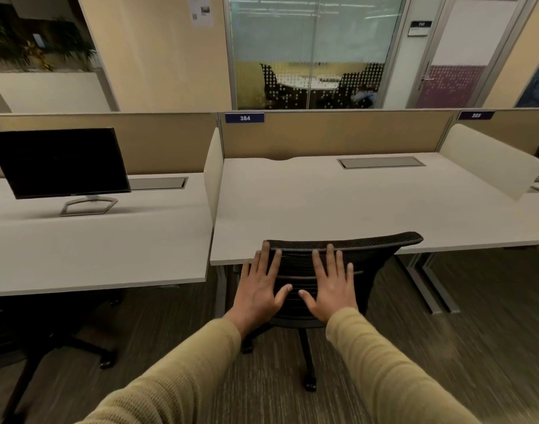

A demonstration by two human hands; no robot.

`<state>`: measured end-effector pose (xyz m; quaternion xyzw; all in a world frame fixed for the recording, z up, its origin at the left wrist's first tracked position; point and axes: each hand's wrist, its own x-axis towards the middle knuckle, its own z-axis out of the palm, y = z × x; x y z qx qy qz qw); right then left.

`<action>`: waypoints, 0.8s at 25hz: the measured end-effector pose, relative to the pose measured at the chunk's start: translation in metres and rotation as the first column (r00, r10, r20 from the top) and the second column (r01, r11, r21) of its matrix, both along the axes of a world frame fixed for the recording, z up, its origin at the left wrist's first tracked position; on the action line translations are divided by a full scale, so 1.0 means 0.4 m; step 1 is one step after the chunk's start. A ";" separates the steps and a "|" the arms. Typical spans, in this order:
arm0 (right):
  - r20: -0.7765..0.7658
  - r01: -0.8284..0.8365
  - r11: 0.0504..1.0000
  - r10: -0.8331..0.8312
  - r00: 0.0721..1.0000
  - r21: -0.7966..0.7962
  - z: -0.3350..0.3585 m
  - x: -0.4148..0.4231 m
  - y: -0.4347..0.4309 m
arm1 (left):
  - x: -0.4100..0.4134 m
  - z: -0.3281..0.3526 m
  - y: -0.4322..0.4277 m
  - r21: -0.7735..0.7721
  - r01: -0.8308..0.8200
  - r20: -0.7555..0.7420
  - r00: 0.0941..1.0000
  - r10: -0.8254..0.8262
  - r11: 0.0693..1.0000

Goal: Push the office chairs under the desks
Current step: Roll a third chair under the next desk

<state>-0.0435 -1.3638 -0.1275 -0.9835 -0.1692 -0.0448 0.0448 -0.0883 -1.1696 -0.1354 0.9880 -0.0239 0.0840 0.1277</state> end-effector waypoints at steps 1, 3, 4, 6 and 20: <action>-0.002 -0.007 0.999 0.007 1.000 0.046 -0.017 -0.037 0.003 | -0.036 -0.015 -0.007 0.021 -0.006 -0.013 1.000 0.007 1.000; -0.050 -0.009 0.996 0.014 0.999 0.091 -0.048 -0.100 -0.001 | -0.103 -0.047 -0.017 0.065 -0.043 -0.080 0.996 0.048 0.997; -0.077 -0.015 0.996 0.022 0.997 0.092 -0.061 -0.129 -0.006 | -0.136 -0.063 -0.022 0.086 -0.067 -0.108 0.991 0.076 0.994; -0.094 -0.035 0.995 0.043 0.995 0.089 -0.090 -0.173 -0.011 | -0.193 -0.090 -0.028 0.104 -0.109 -0.133 0.983 0.123 0.989; -0.173 -0.226 0.970 0.239 0.956 0.089 -0.101 -0.463 0.261 | -0.578 -0.126 0.202 0.115 -0.332 -0.166 0.923 0.348 0.936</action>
